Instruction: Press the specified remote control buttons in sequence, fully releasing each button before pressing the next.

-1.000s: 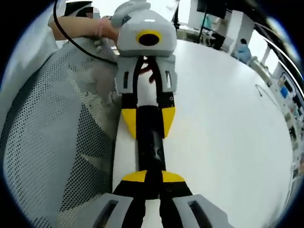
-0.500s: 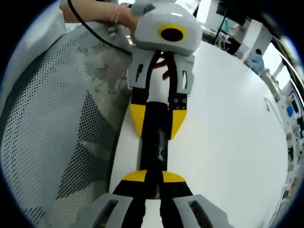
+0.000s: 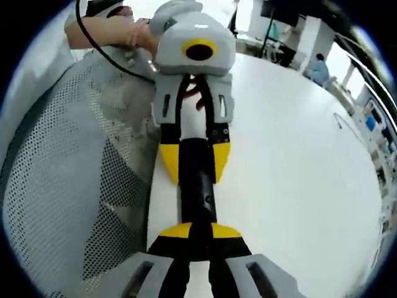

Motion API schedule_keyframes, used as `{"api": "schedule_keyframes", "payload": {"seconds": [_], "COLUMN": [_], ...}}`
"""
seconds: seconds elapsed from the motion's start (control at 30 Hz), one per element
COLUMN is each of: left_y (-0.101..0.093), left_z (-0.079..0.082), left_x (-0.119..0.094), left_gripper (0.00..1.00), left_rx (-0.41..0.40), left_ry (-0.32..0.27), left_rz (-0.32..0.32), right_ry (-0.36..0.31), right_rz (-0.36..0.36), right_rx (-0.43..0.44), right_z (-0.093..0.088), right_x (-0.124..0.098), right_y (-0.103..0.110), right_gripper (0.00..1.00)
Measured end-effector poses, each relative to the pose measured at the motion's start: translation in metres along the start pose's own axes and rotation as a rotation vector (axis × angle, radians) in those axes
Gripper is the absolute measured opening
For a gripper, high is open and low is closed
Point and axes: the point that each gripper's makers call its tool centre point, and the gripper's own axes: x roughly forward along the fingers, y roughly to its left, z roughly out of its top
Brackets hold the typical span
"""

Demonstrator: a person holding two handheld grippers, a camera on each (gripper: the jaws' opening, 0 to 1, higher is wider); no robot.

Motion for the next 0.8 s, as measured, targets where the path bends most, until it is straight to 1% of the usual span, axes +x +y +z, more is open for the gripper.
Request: {"api": "schedule_keyframes", "payload": {"seconds": [0.03, 0.07, 0.13, 0.2, 0.27, 0.33, 0.43, 0.5, 0.6, 0.7, 0.77, 0.8], "left_y": [0.0001, 0.0002, 0.0, -0.0001, -0.0002, -0.0002, -0.0003, -0.0005, -0.0007, -0.0006, -0.0005, -0.0005], "left_z": [-0.0001, -0.0002, 0.0, -0.0001, 0.0002, 0.0002, 0.0002, 0.0001, 0.0, 0.0, 0.0, 0.0], "left_x": [0.0001, 0.0003, 0.0001, 0.0002, 0.0004, 0.0006, 0.001, 0.0009, 0.0008, 0.0009, 0.001, 0.001], "left_gripper": [0.25, 0.25, 0.25, 0.25, 0.25, 0.25, 0.25, 0.26, 0.26, 0.26, 0.26, 0.26], "left_rx": [-0.002, -0.001, -0.002, 0.0, -0.001, 0.001, 0.005, 0.005, 0.007, 0.01, 0.012, 0.012], "left_ry": [-0.001, -0.001, -0.001, 0.0, 0.0, 0.001, 0.001, 0.002, 0.002, 0.004, 0.005, 0.005], "left_rz": [0.0, 0.0, 0.001, 0.002, 0.003, 0.003, 0.003, 0.002, 0.002, 0.002, 0.002, 0.003], "right_ry": [-0.001, 0.005, 0.02, 0.032, 0.031, 0.036, 0.043, 0.05, 0.063, 0.06, 0.066, 0.07], "right_rz": [-0.005, -0.01, -0.036, -0.041, -0.036, -0.026, -0.025, -0.03, -0.042, -0.037, -0.047, -0.05], "right_rx": [0.015, -0.008, -0.058, -0.082, -0.076, -0.057, -0.084, -0.074, -0.108, -0.085, -0.095, -0.101], "right_z": [0.001, 0.0005, 0.0001, 0.0008, 0.0029, 0.0031, 0.0017, 0.0022, 0.0017, 0.0027, 0.0021, 0.0019], "right_x": [-0.0002, 0.0, 0.0003, 0.0013, 0.0021, 0.0027, 0.0028, 0.0029, 0.003, 0.0026, 0.0028, 0.0029], "right_y": [-0.0005, -0.0009, -0.0039, -0.0049, -0.0055, -0.0056, -0.0058, -0.0051, -0.0035, -0.0032, -0.0044, -0.0045], "right_gripper": [0.11, 0.11, 0.07, 0.04, 0.07, 0.07, 0.06, 0.06, 0.06, 0.05, 0.03, 0.04]}}
